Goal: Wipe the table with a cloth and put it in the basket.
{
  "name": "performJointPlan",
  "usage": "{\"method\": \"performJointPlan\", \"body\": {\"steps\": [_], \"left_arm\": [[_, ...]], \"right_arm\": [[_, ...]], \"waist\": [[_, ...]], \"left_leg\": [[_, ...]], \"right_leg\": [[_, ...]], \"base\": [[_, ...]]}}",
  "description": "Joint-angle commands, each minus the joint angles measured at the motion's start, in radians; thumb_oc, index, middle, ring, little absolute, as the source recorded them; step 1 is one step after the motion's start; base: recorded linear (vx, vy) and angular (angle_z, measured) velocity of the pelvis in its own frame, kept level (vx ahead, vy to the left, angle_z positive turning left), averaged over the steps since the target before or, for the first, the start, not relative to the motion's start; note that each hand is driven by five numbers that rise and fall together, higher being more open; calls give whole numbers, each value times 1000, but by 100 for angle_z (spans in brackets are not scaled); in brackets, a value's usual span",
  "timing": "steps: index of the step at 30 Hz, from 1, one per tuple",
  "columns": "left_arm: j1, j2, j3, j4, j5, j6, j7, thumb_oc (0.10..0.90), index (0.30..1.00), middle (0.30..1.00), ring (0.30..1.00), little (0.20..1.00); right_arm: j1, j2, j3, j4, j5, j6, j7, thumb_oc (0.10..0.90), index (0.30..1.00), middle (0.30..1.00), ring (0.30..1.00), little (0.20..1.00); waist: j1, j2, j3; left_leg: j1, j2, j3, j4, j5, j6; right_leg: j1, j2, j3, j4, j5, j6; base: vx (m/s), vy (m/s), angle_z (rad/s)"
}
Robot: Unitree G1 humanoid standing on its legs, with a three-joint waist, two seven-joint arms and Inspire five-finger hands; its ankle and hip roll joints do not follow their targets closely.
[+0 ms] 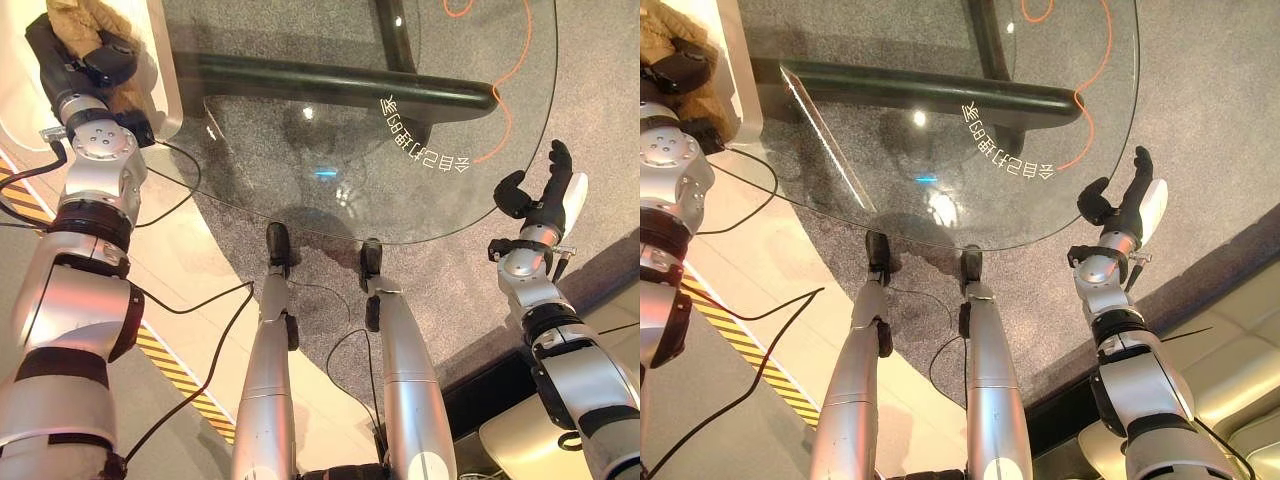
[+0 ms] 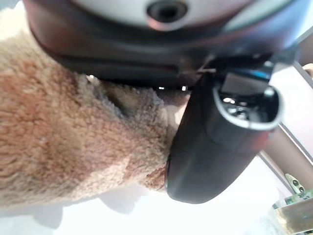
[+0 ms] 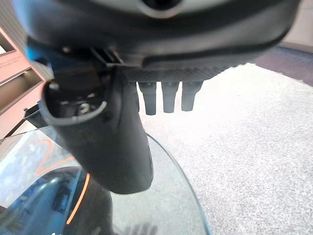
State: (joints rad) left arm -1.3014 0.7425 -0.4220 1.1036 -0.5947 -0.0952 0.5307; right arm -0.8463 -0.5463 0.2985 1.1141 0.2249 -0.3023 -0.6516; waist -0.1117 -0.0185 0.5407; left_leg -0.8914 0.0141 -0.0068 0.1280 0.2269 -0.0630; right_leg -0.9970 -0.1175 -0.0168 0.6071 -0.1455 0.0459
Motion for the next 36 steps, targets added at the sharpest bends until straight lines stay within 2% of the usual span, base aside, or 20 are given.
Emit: {"method": "performJointPlan", "body": {"steps": [1, 9, 20, 24, 26, 30, 31, 36], "left_arm": [[-90, 87, 24, 17, 50, -48, 25, 800, 900, 900, 900, 900], [-84, 90, 27, 10, 47, -53, 35, 800, 900, 900, 900, 900], [-70, 104, 38, -22, 53, -105, 91, 800, 900, 900, 900, 900], [-35, 110, 58, -60, 45, -174, 71, 800, 900, 900, 900, 900], [-24, 114, 64, -75, 42, -178, 61, 800, 900, 900, 900, 900], [-3, 144, 79, -100, 9, -186, 24, 800, 900, 900, 900, 900], [-2, 145, 80, -100, 9, -187, 24, 800, 900, 900, 900, 900], [49, 186, 100, -97, -13, -182, -42, 800, 900, 900, 900, 900]], "right_arm": [[174, -77, -21, 164, 40, 125, -24, 800, 900, 900, 900, 900], [176, -77, -27, 169, 44, 114, -19, 800, 900, 900, 900, 900], [196, -59, -28, 165, 68, 90, -3, 800, 900, 900, 900, 900], [219, -41, -35, 169, 81, 114, 6, 800, 900, 900, 900, 900], [227, -37, -43, 172, 86, 121, 10, 800, 900, 900, 900, 900], [269, -40, -74, 194, 94, 131, 34, 800, 900, 900, 900, 900], [272, -41, -76, 195, 93, 130, 35, 800, 900, 900, 900, 900], [370, -48, -125, 230, 86, 123, 73, 800, 900, 900, 900, 900]], "waist": [[1, 37, -21], [2, 39, -21], [7, 49, -21], [12, 46, -21], [15, 44, -21], [24, 45, -21], [24, 45, -21], [36, 50, -107]], "left_leg": [[2, 32, -2, 203, -223, -8], [5, 28, -4, 199, -213, -7], [79, 25, -7, 154, -199, -8], [168, 29, -4, 115, -194, -16], [198, 29, -2, 88, -180, -18], [338, 42, 5, 5, -160, -29], [345, 42, 6, 0, -158, -29], [475, 46, 18, -91, -149, -36]], "right_leg": [[53, 17, 34, -284, 187, 49], [56, 16, 37, -291, 200, 50], [119, 17, 41, -312, 204, 53], [213, 15, 39, -343, 205, 62], [244, 9, 36, -364, 219, 66], [385, -2, 30, -418, 222, 82], [392, -3, 30, -422, 223, 83], [519, -24, 17, -479, 213, 96]], "base": [[0, 0, 0], [0, 0, 0], [-38, -22, 0], [-63, -55, -3], [-63, -64, -4], [-55, -39, -7], [-15, -19, -6], [58, -22, -6]]}}
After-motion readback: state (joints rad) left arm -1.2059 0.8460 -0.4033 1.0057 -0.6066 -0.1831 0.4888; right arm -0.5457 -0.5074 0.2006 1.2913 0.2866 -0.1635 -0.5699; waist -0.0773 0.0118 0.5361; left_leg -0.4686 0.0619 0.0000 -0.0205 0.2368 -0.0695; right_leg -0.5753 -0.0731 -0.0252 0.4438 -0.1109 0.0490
